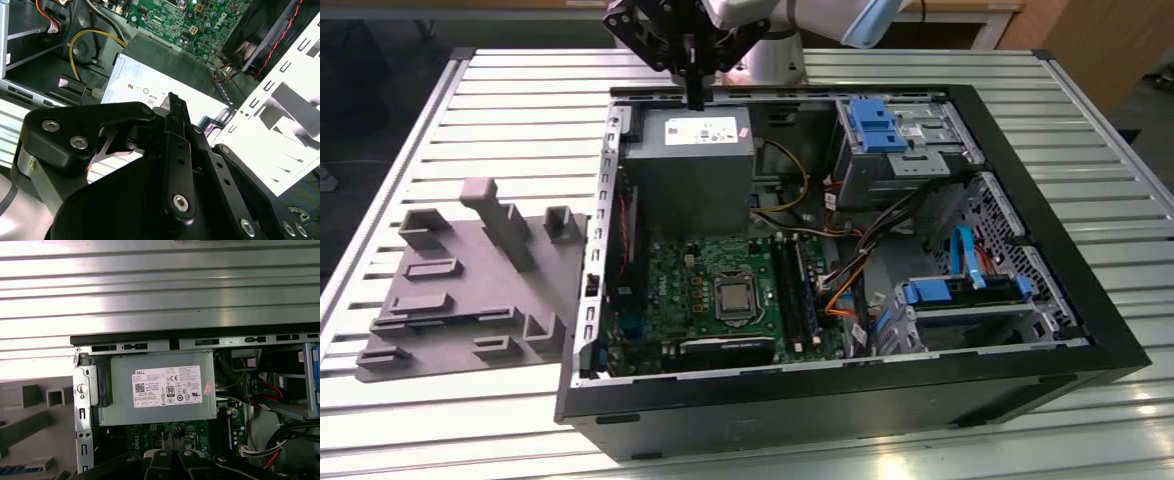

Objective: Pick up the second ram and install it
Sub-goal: 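Reach for the second ram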

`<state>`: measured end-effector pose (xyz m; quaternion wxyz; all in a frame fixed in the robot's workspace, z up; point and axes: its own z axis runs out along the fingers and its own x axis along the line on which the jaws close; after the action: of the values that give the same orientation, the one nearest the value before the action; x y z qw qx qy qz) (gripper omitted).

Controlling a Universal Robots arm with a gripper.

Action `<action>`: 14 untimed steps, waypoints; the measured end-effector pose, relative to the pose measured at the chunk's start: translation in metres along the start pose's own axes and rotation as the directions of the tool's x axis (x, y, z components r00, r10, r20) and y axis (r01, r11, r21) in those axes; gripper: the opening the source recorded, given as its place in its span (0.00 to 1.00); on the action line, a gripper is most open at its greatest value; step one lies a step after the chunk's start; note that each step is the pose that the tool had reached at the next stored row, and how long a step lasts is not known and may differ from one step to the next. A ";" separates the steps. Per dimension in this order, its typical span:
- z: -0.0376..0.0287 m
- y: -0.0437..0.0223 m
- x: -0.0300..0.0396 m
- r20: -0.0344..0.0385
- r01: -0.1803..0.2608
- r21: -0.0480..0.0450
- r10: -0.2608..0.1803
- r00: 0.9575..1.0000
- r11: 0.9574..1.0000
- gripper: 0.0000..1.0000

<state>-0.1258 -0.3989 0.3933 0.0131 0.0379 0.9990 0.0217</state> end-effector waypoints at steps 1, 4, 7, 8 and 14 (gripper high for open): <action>0.0000 0.0000 0.0003 0.000 0.000 0.000 0.000 1.000 1.000 0.11; 0.0000 -0.0001 0.0010 0.000 0.000 0.000 0.000 1.000 1.000 0.11; 0.0000 -0.0001 0.0015 0.000 0.000 0.000 0.000 1.000 1.000 0.11; -0.0001 -0.0001 0.0018 0.000 0.000 0.000 0.000 1.000 1.000 0.11; -0.0001 -0.0002 0.0029 0.000 0.000 0.000 0.000 1.000 1.000 0.11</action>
<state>-0.1287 -0.3989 0.3933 0.0131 0.0379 0.9990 0.0217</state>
